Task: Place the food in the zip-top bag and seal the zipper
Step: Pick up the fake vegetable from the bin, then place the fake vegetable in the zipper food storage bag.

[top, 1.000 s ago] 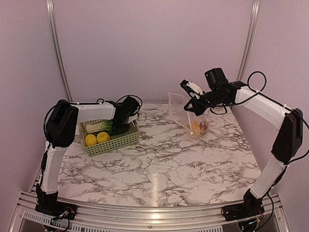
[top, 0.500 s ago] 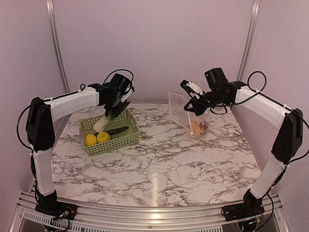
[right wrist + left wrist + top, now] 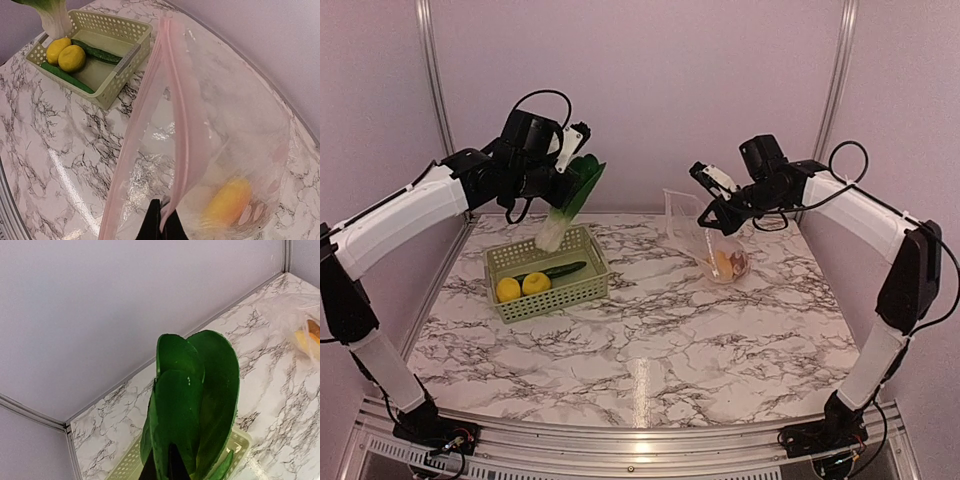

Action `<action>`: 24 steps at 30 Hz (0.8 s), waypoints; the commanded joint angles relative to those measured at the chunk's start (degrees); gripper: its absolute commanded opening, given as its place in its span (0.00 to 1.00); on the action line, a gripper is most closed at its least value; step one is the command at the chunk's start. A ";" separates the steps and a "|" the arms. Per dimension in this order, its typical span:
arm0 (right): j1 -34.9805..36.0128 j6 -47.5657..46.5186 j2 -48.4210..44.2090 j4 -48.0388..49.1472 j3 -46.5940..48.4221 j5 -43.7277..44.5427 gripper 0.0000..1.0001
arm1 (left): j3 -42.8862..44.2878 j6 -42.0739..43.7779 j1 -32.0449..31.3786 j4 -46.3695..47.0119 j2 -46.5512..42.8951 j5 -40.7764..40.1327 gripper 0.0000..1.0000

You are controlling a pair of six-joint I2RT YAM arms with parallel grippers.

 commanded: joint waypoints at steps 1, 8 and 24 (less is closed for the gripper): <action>0.54 1.08 1.68 -3.23 4.28 -1.69 0.00 | -4.84 -5.56 -4.96 13.92 -10.81 7.26 0.00; 0.48 1.81 3.16 -6.25 9.24 -6.07 0.00 | -22.82 -20.16 -9.03 47.11 -21.58 19.50 0.00; 0.50 4.61 3.06 -9.75 12.77 -17.09 0.00 | -26.93 -20.09 -15.45 73.09 -12.26 20.19 0.00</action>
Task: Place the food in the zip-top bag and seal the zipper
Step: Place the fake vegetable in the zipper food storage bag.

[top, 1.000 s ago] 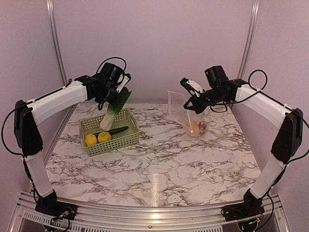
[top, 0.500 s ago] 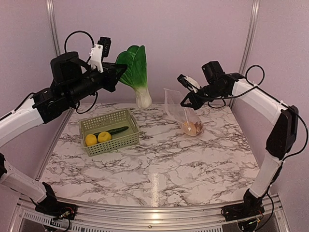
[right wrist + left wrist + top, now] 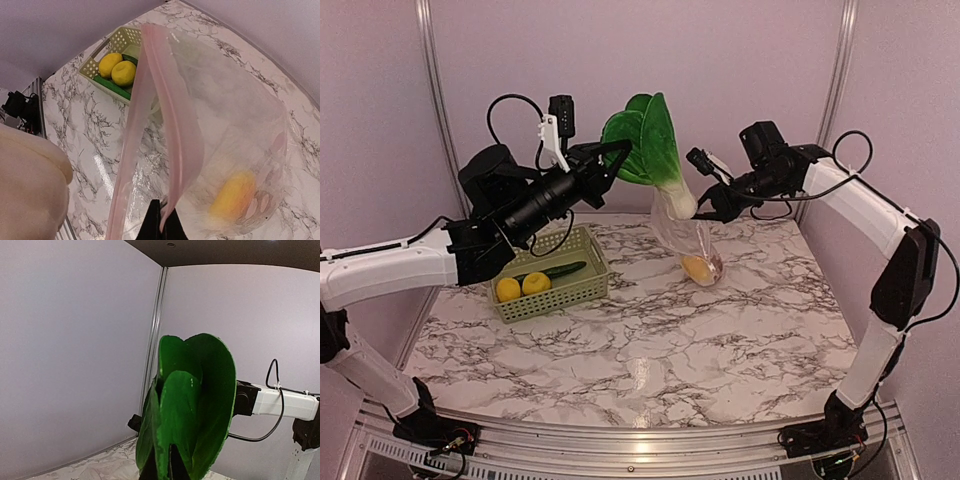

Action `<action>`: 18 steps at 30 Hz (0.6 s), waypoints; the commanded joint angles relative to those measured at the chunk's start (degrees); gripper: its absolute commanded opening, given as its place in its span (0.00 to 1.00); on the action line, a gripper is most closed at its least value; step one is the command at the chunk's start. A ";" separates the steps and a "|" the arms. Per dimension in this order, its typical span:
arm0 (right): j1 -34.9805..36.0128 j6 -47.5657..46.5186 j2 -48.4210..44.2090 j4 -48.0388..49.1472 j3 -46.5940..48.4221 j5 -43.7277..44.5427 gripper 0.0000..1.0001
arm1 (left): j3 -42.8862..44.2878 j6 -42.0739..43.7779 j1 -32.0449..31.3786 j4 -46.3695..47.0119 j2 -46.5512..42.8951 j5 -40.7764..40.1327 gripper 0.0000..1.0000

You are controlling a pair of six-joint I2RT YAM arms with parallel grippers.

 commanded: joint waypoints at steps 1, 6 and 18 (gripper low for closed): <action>0.53 1.54 0.03 -1.37 3.60 -4.61 0.00 | 2.00 3.48 -1.61 7.25 2.80 -1.62 0.00; 0.50 2.22 -1.27 -1.51 3.83 -5.99 0.00 | 0.55 7.85 -2.77 9.08 5.12 -6.07 0.00; 0.54 2.94 -4.95 -1.67 2.86 -5.92 0.00 | -0.24 13.54 -3.56 15.82 14.08 -15.00 0.00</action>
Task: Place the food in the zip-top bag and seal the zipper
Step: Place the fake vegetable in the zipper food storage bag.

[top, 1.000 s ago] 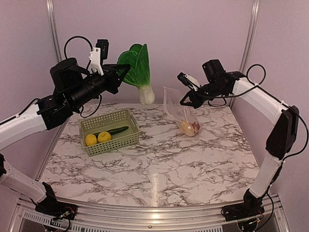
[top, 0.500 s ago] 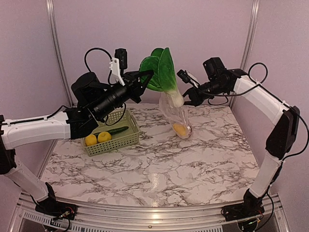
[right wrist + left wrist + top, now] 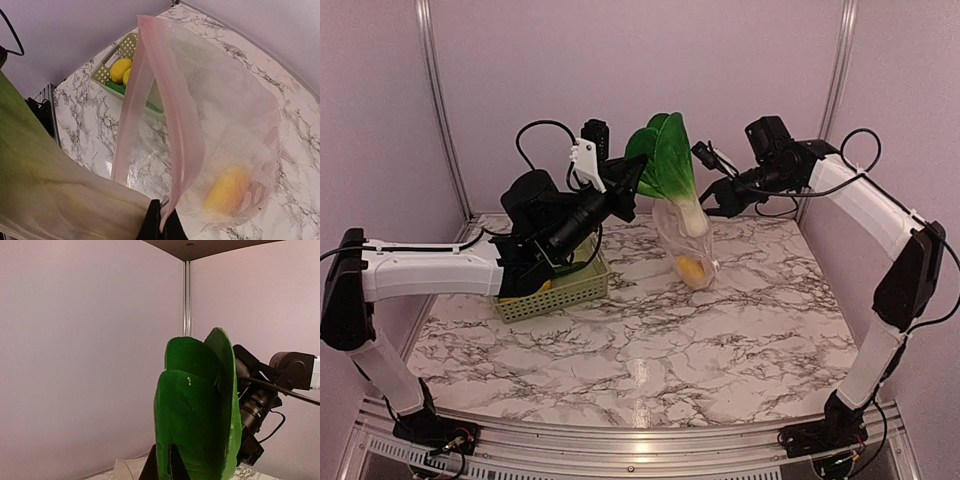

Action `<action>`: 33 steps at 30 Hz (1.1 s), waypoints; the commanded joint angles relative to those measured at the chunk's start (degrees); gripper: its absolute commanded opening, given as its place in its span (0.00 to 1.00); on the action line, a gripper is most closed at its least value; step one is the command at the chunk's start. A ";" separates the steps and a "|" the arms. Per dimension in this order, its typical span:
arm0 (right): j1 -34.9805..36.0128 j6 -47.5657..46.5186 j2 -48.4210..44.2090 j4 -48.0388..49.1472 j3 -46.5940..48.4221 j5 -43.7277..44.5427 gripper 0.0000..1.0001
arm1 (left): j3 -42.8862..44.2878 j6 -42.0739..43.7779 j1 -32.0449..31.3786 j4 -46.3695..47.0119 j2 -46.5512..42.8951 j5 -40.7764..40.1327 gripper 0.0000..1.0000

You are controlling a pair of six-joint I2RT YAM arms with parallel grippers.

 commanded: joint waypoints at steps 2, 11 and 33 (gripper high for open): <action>0.94 0.41 -4.76 1.00 0.06 -1.93 0.00 | -2.88 1.83 -0.94 6.06 2.39 -7.40 0.00; 0.70 0.89 -4.65 1.14 0.28 -2.61 0.00 | -4.37 2.63 -0.94 8.93 1.29 -8.04 0.00; -3.47 6.72 -5.18 4.04 0.68 -9.32 0.00 | 8.35 13.47 -5.81 8.09 19.63 -22.91 0.00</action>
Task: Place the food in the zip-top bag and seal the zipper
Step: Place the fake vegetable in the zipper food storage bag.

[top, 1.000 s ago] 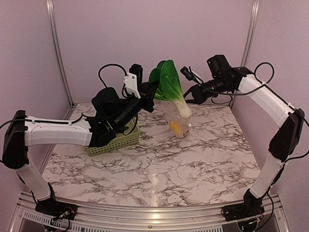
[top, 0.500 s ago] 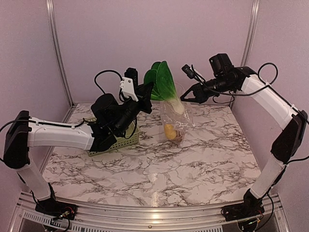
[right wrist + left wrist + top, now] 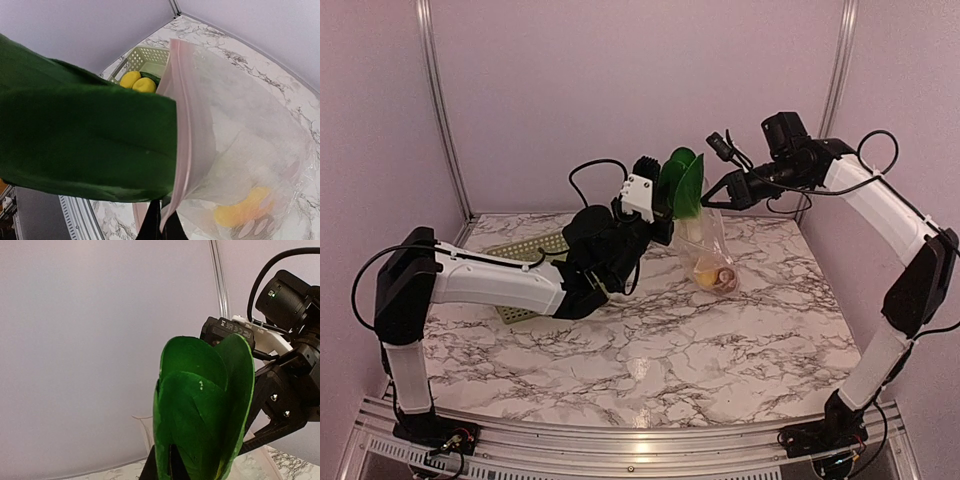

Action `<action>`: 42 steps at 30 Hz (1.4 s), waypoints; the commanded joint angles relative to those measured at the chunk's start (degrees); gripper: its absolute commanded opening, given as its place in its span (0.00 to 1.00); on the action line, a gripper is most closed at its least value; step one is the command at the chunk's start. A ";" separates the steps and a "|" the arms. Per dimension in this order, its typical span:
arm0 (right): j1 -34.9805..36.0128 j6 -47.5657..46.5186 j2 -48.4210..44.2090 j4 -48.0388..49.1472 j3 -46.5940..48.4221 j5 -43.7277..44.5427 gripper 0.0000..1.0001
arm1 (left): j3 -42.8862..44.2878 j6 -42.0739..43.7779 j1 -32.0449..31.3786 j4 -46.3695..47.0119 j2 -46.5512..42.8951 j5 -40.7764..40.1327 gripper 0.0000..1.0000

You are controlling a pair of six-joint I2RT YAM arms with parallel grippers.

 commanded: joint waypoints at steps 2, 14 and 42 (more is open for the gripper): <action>-2.25 3.34 -1.11 4.01 2.39 -5.96 0.00 | 0.64 -0.04 -0.86 0.29 2.86 -8.33 0.00; -3.43 3.74 -0.84 4.92 2.14 -6.66 0.00 | 14.22 -14.01 -0.71 -15.30 7.65 -0.71 0.50; 6.13 -1.02 3.99 6.63 1.37 4.24 0.00 | 10.02 -57.36 4.04 -60.53 -8.04 6.40 0.43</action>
